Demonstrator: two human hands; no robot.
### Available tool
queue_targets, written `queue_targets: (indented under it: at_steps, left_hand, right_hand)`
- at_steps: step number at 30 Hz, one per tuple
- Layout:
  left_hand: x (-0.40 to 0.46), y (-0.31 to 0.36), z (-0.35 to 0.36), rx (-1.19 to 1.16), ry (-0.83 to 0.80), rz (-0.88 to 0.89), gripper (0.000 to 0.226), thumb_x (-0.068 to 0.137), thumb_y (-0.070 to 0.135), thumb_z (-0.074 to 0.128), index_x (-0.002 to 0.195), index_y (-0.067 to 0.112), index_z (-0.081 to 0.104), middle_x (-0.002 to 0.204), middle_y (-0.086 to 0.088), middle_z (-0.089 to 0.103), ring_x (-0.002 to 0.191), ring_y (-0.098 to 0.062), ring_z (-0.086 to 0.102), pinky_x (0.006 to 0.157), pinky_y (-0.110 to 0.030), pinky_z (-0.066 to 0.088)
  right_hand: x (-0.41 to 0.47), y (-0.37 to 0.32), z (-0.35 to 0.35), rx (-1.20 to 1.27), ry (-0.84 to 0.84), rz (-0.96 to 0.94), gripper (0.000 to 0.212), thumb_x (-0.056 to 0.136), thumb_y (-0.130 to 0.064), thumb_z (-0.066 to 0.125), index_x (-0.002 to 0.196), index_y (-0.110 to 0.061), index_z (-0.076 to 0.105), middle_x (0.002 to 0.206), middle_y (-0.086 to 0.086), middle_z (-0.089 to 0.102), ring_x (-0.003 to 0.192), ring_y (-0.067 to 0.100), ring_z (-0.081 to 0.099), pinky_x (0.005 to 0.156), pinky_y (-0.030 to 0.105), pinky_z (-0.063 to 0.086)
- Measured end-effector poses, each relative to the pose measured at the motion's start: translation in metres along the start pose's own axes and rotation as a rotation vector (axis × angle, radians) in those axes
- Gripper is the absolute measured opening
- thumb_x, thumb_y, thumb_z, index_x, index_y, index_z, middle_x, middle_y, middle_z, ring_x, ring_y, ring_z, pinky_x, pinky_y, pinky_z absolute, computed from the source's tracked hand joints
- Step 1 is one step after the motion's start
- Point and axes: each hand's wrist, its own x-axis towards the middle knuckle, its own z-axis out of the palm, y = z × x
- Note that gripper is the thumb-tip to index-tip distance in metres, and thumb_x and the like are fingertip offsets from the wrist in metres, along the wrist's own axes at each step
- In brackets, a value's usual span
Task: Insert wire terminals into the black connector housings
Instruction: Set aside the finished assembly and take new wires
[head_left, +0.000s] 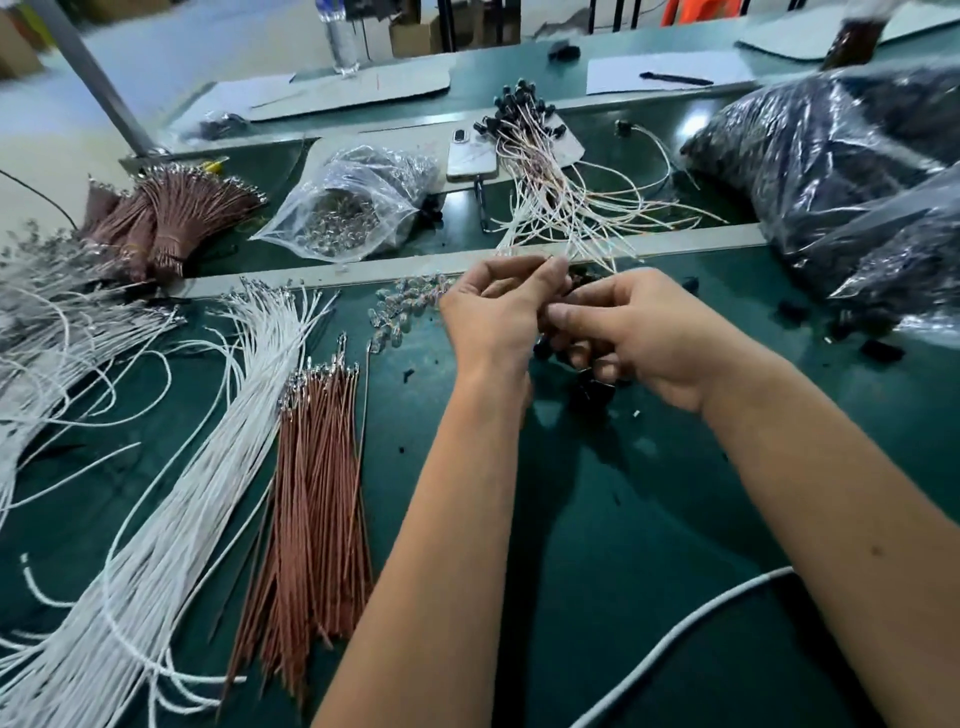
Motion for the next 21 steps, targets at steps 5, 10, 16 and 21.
queue_targets:
  at_steps: [5, 10, 16, 21]
  left_hand:
    - [0.002, -0.011, -0.008, 0.127, -0.001, 0.166, 0.019, 0.073, -0.009, 0.083, 0.081, 0.003, 0.071, 0.077, -0.011, 0.074, 0.072, -0.019, 0.068, 0.074, -0.029, 0.058]
    - [0.0, -0.018, -0.017, 0.206, -0.239, 0.222, 0.024, 0.071, -0.016, 0.081, 0.078, 0.004, 0.069, 0.077, -0.003, 0.076, 0.072, -0.013, 0.072, 0.073, -0.024, 0.059]
    - [0.005, -0.019, -0.035, 0.274, -0.158, 0.255, 0.025, 0.072, -0.011, 0.084, 0.08, 0.01, 0.074, 0.082, -0.005, 0.077, 0.077, -0.014, 0.073, 0.077, -0.025, 0.058]
    - [0.004, -0.018, -0.046, 0.209, -0.123, 0.226, 0.03, 0.073, -0.013, 0.081, 0.094, 0.007, 0.071, 0.086, -0.007, 0.078, 0.082, -0.015, 0.075, 0.075, -0.021, 0.056]
  right_hand:
    - [0.004, 0.008, -0.004, 0.387, 0.211, 0.07, 0.028, 0.104, -0.032, 0.06, 0.088, -0.01, 0.066, 0.065, 0.0, 0.058, 0.049, 0.006, 0.05, 0.037, 0.014, 0.035]
    - [0.006, 0.018, -0.001, 0.499, 0.195, -0.037, 0.01, 0.1, -0.014, 0.064, 0.092, -0.007, 0.067, 0.066, 0.0, 0.061, 0.047, 0.003, 0.047, 0.034, 0.012, 0.03]
    - [0.007, 0.025, -0.005, 0.47, 0.315, -0.196, 0.016, 0.101, -0.012, 0.064, 0.088, -0.005, 0.071, 0.075, 0.006, 0.074, 0.059, 0.01, 0.069, 0.045, 0.015, 0.046]
    - [0.008, 0.028, -0.005, 0.584, 0.338, -0.277, 0.008, 0.096, -0.001, 0.066, 0.089, -0.001, 0.069, 0.084, 0.014, 0.077, 0.077, 0.023, 0.078, 0.066, 0.018, 0.059]
